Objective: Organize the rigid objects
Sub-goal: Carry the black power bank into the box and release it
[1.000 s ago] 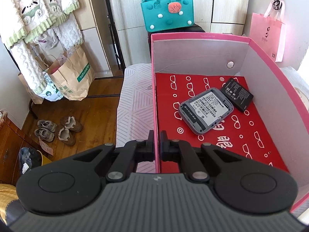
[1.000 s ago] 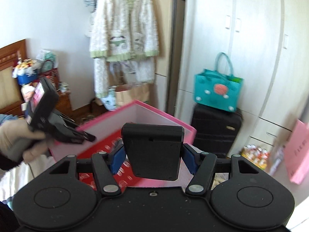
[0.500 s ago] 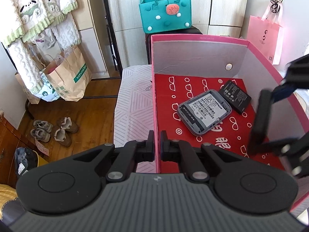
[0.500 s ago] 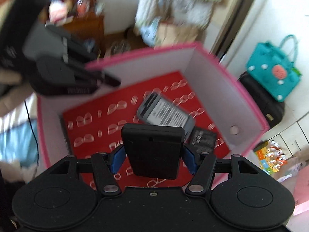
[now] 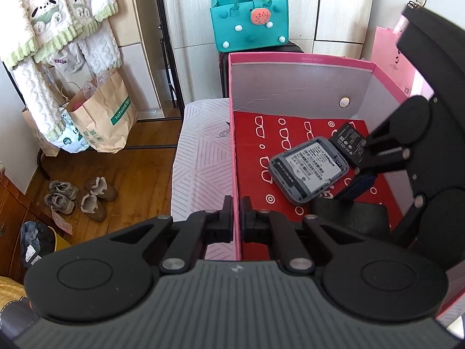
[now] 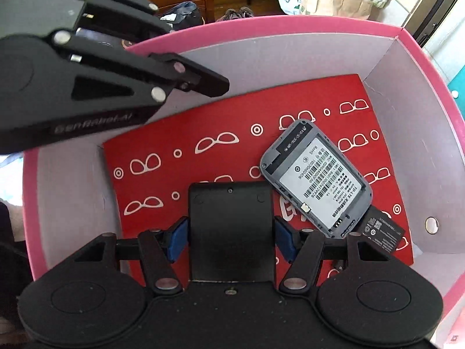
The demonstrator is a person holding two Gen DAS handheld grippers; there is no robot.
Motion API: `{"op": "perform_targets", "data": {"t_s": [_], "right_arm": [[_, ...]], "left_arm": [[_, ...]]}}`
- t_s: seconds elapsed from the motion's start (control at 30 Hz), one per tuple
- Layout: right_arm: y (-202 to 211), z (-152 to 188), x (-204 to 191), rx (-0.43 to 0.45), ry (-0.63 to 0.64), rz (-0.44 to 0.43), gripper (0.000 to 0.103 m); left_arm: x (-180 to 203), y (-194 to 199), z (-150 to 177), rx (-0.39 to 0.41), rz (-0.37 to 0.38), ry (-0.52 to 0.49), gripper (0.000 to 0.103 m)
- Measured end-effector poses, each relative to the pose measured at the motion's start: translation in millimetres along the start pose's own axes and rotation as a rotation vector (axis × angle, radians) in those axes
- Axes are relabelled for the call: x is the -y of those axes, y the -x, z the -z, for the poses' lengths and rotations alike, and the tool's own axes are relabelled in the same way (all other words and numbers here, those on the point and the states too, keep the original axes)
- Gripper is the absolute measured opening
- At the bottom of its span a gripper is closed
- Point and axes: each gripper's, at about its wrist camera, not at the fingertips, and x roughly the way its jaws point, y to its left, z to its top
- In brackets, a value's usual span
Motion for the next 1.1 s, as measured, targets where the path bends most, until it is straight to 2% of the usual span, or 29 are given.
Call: {"op": "perform_targets", "data": {"t_s": [0.17, 0.33, 0.53, 0.63, 0.8, 0.93, 1.1], "right_arm": [[1, -7, 8, -0.007, 0.000, 0.065, 0.066], [4, -12, 17, 0.009, 0.017, 0.093, 0.066], [9, -8, 15, 0.065, 0.069, 0.169, 0.067], [19, -3, 13, 0.123, 0.080, 0.200, 0.068], [54, 20, 26, 0.250, -0.043, 0.145, 0.071], [86, 53, 42, 0.388, -0.178, 0.133, 0.073], [123, 110, 44, 0.541, -0.312, 0.171, 0.074]], "left_arm": [[2, 1, 1, 0.002, 0.002, 0.004, 0.004], [1, 2, 1, 0.002, 0.001, 0.005, 0.004], [1, 2, 1, 0.003, 0.003, 0.010, 0.004], [1, 2, 1, 0.003, 0.003, 0.009, 0.004], [0, 2, 1, 0.003, 0.003, 0.012, 0.004], [-2, 2, 3, 0.008, 0.015, 0.034, 0.004], [0, 2, 3, 0.013, 0.005, 0.027, 0.004]]}}
